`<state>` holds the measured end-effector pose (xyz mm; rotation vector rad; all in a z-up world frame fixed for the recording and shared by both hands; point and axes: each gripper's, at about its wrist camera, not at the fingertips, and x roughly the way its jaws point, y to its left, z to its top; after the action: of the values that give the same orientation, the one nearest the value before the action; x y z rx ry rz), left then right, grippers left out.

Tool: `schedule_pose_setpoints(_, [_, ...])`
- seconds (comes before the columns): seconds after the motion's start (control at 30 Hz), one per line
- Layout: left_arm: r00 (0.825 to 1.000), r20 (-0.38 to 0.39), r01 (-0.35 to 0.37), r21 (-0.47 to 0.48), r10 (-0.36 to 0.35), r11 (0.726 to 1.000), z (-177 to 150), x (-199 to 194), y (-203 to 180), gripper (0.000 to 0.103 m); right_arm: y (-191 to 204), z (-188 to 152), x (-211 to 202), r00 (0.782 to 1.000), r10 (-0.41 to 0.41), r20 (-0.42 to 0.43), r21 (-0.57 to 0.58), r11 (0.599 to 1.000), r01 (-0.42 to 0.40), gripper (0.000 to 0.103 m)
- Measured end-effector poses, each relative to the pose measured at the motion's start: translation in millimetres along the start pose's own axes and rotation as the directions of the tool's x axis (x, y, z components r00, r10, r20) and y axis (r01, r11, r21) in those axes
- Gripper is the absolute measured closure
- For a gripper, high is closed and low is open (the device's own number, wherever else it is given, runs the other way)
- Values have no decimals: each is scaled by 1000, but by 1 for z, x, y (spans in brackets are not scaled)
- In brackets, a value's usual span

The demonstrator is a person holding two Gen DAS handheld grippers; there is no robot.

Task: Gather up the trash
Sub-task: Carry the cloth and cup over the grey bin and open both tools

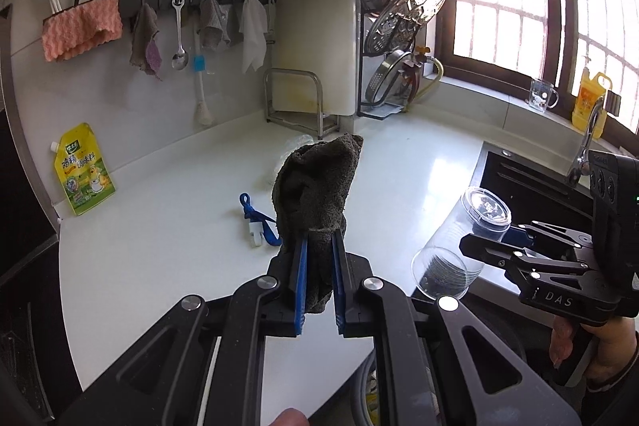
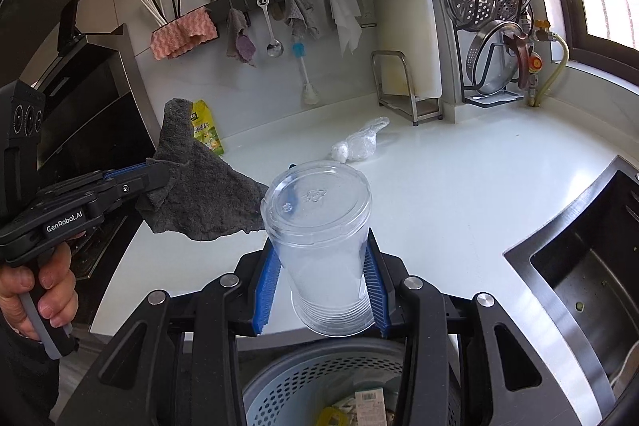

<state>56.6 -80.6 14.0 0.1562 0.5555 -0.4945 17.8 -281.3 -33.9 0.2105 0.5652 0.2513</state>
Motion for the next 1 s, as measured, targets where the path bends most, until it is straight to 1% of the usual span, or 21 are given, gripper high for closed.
schedule_pose_setpoints(0.2, [999,-29,-12,-9,12,1000,-26,-18,-18,92,-2,-30,-18,999,-24,-43,6,1000,24,65])
schedule_pose_setpoints(0.4, [997,-65,34,-37,-36,999,-50,-28,-36,92,11,-58,-41,997,-55,-61,-26,998,53,65])
schedule_pose_setpoints(0.53, [995,-79,57,-22,-59,998,-62,-33,-51,92,8,-73,-58,996,-69,-61,-5,998,69,65])
schedule_pose_setpoints(0.8, [991,-80,102,-15,-103,995,-80,-44,-74,92,4,-103,-79,990,-102,-94,14,995,103,65])
schedule_pose_setpoints(1.0, [989,-80,121,-2,-121,993,-90,-50,-89,92,7,-114,-84,987,-124,-106,10,992,125,65])
